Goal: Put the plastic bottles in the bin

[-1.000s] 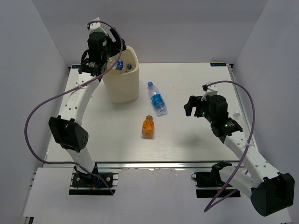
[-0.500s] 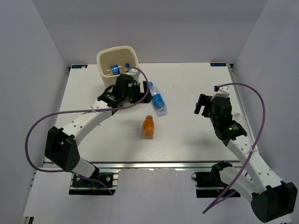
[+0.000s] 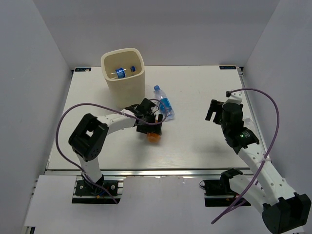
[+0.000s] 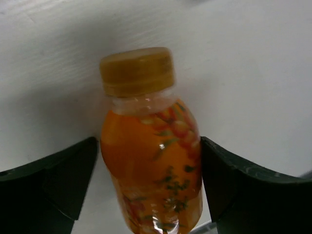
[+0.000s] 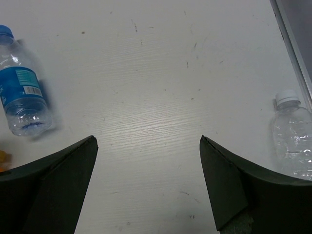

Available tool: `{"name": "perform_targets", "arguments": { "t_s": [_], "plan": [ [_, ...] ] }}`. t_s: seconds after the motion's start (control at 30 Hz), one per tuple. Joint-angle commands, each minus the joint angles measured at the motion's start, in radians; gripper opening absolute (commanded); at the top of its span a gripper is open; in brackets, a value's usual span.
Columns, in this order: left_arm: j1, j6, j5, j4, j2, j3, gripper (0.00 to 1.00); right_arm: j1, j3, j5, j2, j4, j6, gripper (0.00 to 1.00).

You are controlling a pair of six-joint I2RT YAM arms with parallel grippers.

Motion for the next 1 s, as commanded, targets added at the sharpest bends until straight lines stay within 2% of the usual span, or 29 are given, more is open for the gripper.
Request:
{"name": "perform_targets", "arguments": {
  "t_s": [0.0,0.13,0.17,0.3,0.5,0.63,0.73,0.77,0.83,0.97],
  "plan": [
    [0.001,0.007,0.018,-0.011,0.053,0.029,0.94,-0.003,0.019,0.046,-0.051,0.007,0.014,0.89],
    [0.001,0.0,0.046,-0.006,0.083,0.069,0.73,-0.005,0.009,0.06,-0.073,0.007,0.0,0.89],
    [0.001,0.003,0.047,-0.007,0.072,0.073,0.64,-0.005,0.012,0.062,-0.073,0.004,-0.001,0.89],
    [0.001,0.023,0.001,-0.046,-0.015,0.101,0.49,-0.005,0.005,0.062,-0.071,0.005,-0.003,0.89],
    [0.001,0.055,-0.023,-0.021,-0.218,0.124,0.42,-0.006,-0.001,0.011,-0.054,0.053,-0.033,0.89],
    [0.001,0.11,-0.106,0.009,-0.305,0.246,0.42,-0.006,0.009,-0.047,-0.044,0.102,-0.038,0.89],
    [0.009,0.153,-0.312,-0.053,-0.293,0.399,0.41,-0.008,0.006,-0.114,-0.041,0.125,-0.061,0.89],
    [0.032,0.173,-0.338,-0.064,-0.27,0.438,0.41,-0.006,0.008,-0.139,-0.037,0.136,-0.076,0.89],
    [0.067,0.199,-0.356,-0.075,-0.243,0.543,0.4,-0.006,0.019,-0.237,-0.033,0.14,-0.142,0.89],
    [0.23,0.208,-0.321,-0.073,-0.143,0.697,0.4,-0.005,0.016,-0.351,-0.024,0.183,-0.184,0.89]
  ]
}}
